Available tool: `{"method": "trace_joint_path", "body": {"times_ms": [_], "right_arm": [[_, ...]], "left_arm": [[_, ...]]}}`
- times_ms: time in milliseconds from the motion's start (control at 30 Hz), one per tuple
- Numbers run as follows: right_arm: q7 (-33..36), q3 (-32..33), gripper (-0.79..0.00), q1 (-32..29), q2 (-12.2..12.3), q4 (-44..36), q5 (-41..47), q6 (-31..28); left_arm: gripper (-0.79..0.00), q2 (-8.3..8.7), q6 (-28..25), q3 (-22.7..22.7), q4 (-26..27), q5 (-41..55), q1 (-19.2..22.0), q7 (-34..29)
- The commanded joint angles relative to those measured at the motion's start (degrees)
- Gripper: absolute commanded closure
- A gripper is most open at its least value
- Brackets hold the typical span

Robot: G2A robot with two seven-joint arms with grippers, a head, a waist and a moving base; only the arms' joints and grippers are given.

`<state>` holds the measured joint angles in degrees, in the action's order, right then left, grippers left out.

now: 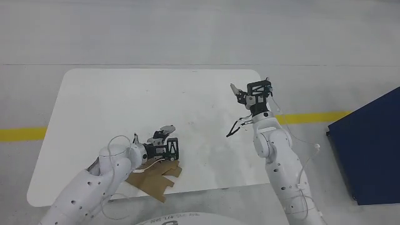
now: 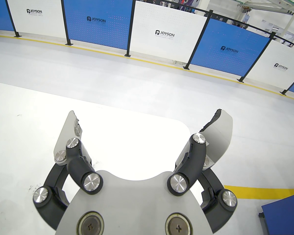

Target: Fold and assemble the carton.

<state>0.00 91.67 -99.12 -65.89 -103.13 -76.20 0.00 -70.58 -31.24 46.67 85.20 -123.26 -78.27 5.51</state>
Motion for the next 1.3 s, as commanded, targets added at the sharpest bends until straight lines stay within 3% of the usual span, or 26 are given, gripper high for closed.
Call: {"method": "trace_joint_path", "body": {"times_ms": [0, 133, 300, 433, 700, 900, 1033, 1267], "right_arm": [[0.0, 0.0, -0.785, 0.0, 0.0, 0.0, 0.0, 0.0], [0.0, 0.0, -0.785, 0.0, 0.0, 0.0, 0.0, 0.0], [0.0, 0.0, -0.785, 0.0, 0.0, 0.0, 0.0, 0.0], [0.0, 0.0, -0.785, 0.0, 0.0, 0.0, 0.0, 0.0], [0.0, 0.0, -0.785, 0.0, 0.0, 0.0, 0.0, 0.0], [0.0, 0.0, -0.785, 0.0, 0.0, 0.0, 0.0, 0.0], [0.0, 0.0, -0.785, 0.0, 0.0, 0.0, 0.0, 0.0], [0.0, 0.0, -0.785, 0.0, 0.0, 0.0, 0.0, 0.0]], "left_arm": [[-0.785, -0.04, -0.5, -1.0, -1.1, -1.3, 0.6, 0.0], [-0.785, 0.89, -3.2, 0.5, -1.0, -2.1, 0.3, 1.3], [-0.785, 3.31, -7.7, 5.6, 3.3, -2.8, -3.1, 4.4], [-0.785, 5.1, -6.1, 10.0, 7.5, -5.3, -6.8, 5.6], [-0.785, 7.86, -4.5, 21.8, 14.4, -0.4, -13.2, 13.1], [-0.785, 10.73, -5.9, 31.3, 18.1, -4.1, -21.7, 23.4], [-0.785, 12.52, -3.9, 41.7, 14.1, 0.3, -27.9, 37.1], [-0.785, 12.52, -3.9, 41.7, 14.1, 0.3, -27.9, 37.1]]}}
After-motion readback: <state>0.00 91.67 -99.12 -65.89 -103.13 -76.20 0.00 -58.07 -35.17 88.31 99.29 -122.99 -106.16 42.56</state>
